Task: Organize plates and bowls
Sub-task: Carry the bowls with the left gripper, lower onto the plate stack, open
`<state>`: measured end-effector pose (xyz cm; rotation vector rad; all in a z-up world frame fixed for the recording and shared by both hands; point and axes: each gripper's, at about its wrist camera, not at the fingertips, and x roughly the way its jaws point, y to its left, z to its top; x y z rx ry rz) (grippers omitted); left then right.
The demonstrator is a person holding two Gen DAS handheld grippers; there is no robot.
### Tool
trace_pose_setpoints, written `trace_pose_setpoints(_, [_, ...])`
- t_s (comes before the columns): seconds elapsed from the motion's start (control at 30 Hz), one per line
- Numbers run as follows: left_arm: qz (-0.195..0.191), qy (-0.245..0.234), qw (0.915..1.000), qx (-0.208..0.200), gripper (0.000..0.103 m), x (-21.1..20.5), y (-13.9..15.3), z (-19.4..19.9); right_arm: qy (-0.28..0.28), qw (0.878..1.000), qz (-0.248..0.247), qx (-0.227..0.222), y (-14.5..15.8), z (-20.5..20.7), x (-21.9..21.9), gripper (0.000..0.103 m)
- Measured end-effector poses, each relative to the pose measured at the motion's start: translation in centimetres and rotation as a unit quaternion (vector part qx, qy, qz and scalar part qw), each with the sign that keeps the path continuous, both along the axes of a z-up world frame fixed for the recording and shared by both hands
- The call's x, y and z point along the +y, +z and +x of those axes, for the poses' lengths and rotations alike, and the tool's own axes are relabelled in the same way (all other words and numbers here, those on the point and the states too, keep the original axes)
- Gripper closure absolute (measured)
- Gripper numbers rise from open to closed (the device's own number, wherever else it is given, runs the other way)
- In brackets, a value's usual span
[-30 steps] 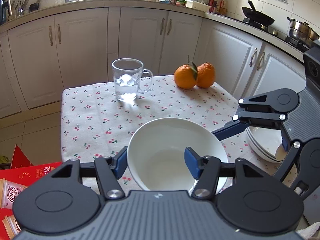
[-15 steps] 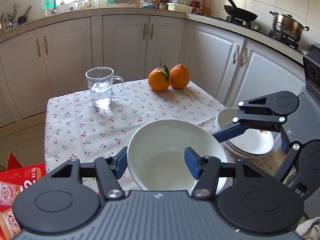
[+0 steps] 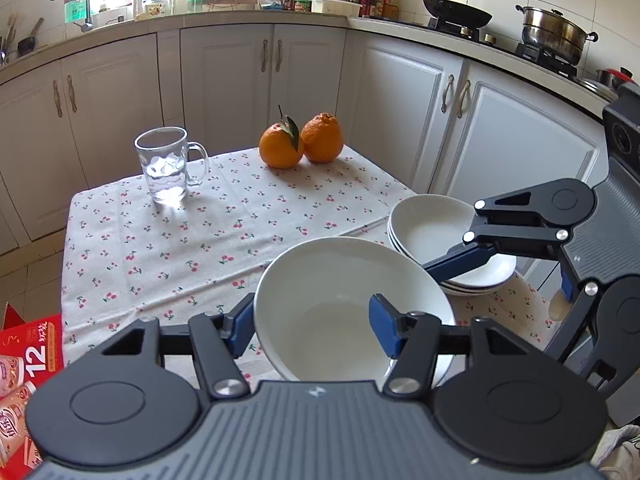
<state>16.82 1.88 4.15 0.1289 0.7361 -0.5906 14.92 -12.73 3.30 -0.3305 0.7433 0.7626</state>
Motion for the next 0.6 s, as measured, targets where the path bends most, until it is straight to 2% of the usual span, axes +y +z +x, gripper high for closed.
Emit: trace_pose_setpoints(0.6, [0.007,-0.011,0.9996,0.024,0.044,-1.5,-1.9,-0.6,-0.011,1.0,0.003,0.029,-1.9,-1.2,-1.5,0.022])
